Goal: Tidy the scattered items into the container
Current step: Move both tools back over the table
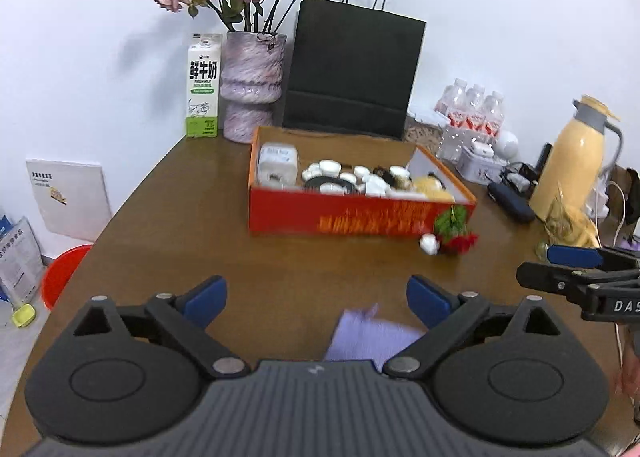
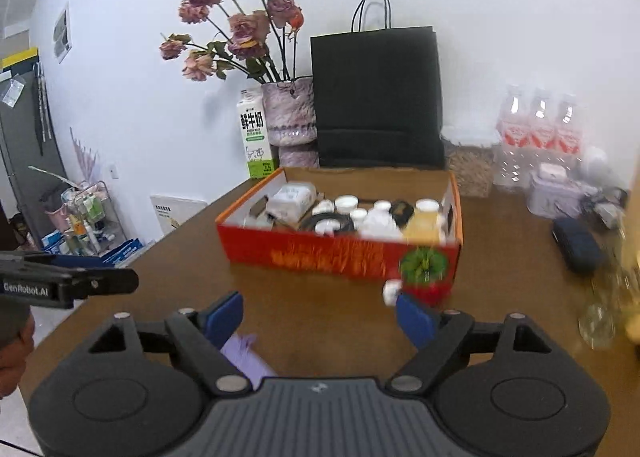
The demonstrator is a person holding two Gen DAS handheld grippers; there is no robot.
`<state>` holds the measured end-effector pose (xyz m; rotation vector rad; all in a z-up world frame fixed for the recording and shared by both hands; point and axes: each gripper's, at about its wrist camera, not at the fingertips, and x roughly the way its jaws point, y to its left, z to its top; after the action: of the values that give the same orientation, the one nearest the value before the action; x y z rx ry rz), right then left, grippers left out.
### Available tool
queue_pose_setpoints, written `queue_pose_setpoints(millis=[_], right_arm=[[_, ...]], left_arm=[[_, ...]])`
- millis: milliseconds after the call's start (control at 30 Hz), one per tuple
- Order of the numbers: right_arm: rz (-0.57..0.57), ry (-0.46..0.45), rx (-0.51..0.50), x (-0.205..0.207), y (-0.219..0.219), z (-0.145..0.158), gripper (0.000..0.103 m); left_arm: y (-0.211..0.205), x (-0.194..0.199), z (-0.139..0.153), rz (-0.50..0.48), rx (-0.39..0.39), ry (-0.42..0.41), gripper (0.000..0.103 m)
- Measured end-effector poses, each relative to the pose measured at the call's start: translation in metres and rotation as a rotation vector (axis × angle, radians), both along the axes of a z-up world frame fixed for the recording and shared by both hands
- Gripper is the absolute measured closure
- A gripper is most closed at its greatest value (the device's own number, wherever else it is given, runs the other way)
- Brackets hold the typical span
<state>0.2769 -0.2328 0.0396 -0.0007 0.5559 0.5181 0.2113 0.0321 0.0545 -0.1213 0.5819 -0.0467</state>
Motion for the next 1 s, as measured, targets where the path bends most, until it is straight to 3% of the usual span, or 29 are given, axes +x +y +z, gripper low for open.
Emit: queue_pose_setpoints(millis=[167, 300, 400, 500, 700, 833, 933, 1000], right_arm=[[-0.097, -0.048, -0.045, -0.068, 0.002, -0.046, 0.019], [-0.094, -0.032, -0.064, -0.112, 0.007, -0.076, 0.019], [-0.077, -0.013, -0.072, -0.128, 0.008, -0.083, 0.019], [-0.103, -0.037, -0.095, -0.130, 0.006, -0.082, 0.019], [-0.148, 0.035, -0.024, -0.110, -0.007, -0.086, 0.019], [-0.138, 0.060, -0.039, -0.094, -0.008, -0.092, 0.019], [-0.123, 0.018, -0.037, -0.067, -0.010, -0.080, 0.017], [-0.140, -0.039, -0.042, -0.039, -0.011, -0.069, 0.009]], left_arm=[[-0.010, -0.051, -0.052, -0.010, -0.067, -0.008, 0.000], [-0.027, -0.077, -0.083, -0.023, 0.015, 0.011, 0.000], [-0.039, -0.083, -0.089, -0.076, 0.092, 0.013, 0.000], [-0.047, -0.081, -0.087, -0.103, 0.140, 0.008, 0.000], [-0.046, -0.073, -0.089, -0.107, 0.100, 0.021, 0.000], [-0.042, -0.060, -0.086, -0.121, 0.082, 0.028, 0.000], [-0.041, -0.042, -0.077, -0.140, 0.095, -0.006, 0.000], [-0.040, -0.023, -0.072, -0.131, 0.115, -0.029, 0.000]])
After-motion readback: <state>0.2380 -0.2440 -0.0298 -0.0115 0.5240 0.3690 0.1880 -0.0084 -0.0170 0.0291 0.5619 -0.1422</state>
